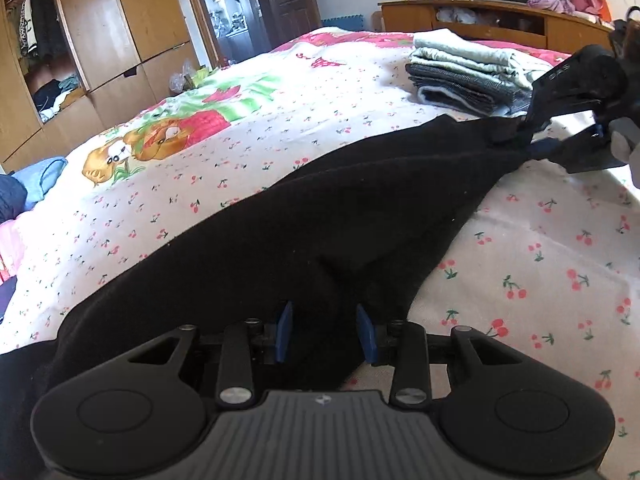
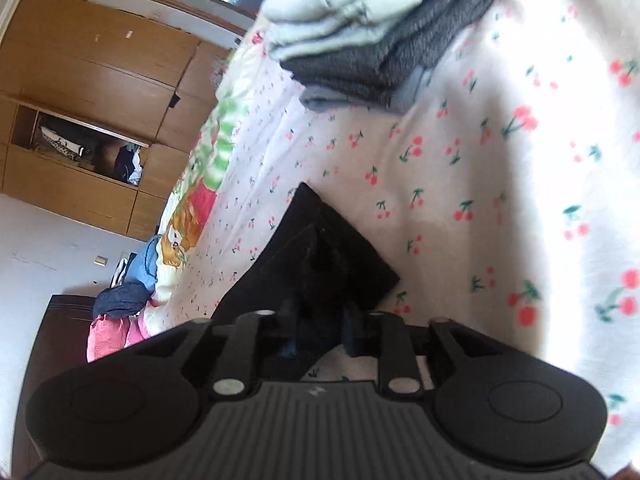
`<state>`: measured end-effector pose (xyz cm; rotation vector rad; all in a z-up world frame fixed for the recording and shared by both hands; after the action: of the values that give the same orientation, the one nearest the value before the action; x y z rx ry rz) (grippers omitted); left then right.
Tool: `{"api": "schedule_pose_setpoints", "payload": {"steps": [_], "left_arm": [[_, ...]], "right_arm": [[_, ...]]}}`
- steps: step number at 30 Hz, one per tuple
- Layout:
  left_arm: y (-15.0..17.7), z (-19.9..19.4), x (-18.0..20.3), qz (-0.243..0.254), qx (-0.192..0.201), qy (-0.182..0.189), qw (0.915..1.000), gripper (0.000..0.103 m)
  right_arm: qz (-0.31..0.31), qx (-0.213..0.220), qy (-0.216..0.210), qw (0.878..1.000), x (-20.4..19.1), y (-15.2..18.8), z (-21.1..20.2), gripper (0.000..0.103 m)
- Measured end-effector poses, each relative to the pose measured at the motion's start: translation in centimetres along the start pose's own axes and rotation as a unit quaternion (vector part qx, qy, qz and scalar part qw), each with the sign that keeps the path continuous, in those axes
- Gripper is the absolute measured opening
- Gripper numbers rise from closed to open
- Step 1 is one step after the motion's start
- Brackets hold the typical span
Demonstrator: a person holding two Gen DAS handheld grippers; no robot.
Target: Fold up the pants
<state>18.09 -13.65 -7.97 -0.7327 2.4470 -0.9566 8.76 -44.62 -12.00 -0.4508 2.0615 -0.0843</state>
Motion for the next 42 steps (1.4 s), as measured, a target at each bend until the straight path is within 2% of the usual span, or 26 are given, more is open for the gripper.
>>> {"api": "schedule_pose_setpoints", "payload": {"steps": [1,3,8,11,12,13,15,18,22,24,28,33,34,36,40,42], "left_arm": [[0.0,0.0,0.0,0.000,0.000,0.001,1.0000,0.050],[0.0,0.4,-0.1,0.005,-0.001,0.000,1.0000,0.050],[-0.2,0.3,0.0,0.001,-0.001,-0.001,1.0000,0.050],[-0.1,0.2,0.0,0.008,-0.001,0.000,1.0000,0.050],[-0.1,0.2,-0.1,0.008,0.000,0.001,1.0000,0.050],[0.0,0.2,-0.1,0.007,0.001,0.002,1.0000,0.050],[-0.1,0.2,-0.1,0.005,0.003,0.002,1.0000,0.050],[-0.2,0.2,-0.3,-0.001,0.003,-0.001,1.0000,0.050],[-0.3,0.0,-0.7,-0.007,0.008,-0.003,0.9999,0.050],[-0.4,0.0,-0.9,-0.010,0.010,-0.004,0.9999,0.050],[-0.6,0.1,-1.1,-0.017,0.012,-0.004,0.9998,0.050],[-0.4,0.4,-0.7,-0.009,0.009,0.002,0.9999,0.050],[-0.4,0.5,-0.6,-0.007,0.008,0.004,0.9999,0.050],[-0.4,0.7,-0.4,-0.002,0.005,0.002,1.0000,0.050],[-0.9,0.3,-0.7,0.000,0.010,0.001,0.9999,0.050],[-1.1,0.0,-1.1,-0.001,0.017,-0.003,0.9998,0.050]], "right_arm": [[0.000,0.004,-0.004,1.000,0.0,0.1,-0.4,0.049],[0.002,0.004,-0.007,1.000,0.2,0.0,-0.1,0.054],[0.022,0.000,-0.008,1.000,-0.2,0.3,1.9,0.054],[0.013,0.003,0.002,1.000,-0.3,0.3,1.0,0.050],[0.013,0.006,-0.002,1.000,-0.3,0.2,0.4,0.044],[0.010,0.011,-0.004,1.000,-0.4,0.2,-0.1,0.028],[-0.005,0.017,0.003,1.000,-0.9,-0.1,-0.3,0.009],[-0.014,0.017,0.005,1.000,-2.1,-0.8,0.2,0.007],[-0.059,0.005,0.024,0.998,-4.1,-1.6,-0.1,0.007],[-0.082,-0.005,0.048,0.995,-4.4,-1.6,-0.3,0.007],[-0.089,-0.047,0.086,0.991,-3.2,-0.4,0.5,0.009],[-0.068,-0.042,0.044,0.996,-3.1,-0.3,-0.9,0.011],[-0.076,-0.037,0.046,0.995,-3.4,-0.5,-0.8,0.007],[-0.087,-0.026,0.050,0.995,-4.2,-1.0,-0.5,0.006],[-0.126,-0.005,-0.006,0.992,-8.8,-2.4,-1.5,0.005],[-0.144,0.017,-0.055,0.988,-11.2,-3.0,-2.8,0.005]]}}
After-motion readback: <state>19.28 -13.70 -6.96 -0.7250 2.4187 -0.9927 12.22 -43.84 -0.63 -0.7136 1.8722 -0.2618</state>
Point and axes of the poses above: each gripper's, at about its wrist camera, not at the fingertips, and z roughly the way its jaws point, x to its right, y to its underside, the point moved 5 cm from there along z, roughly the way its jaws point
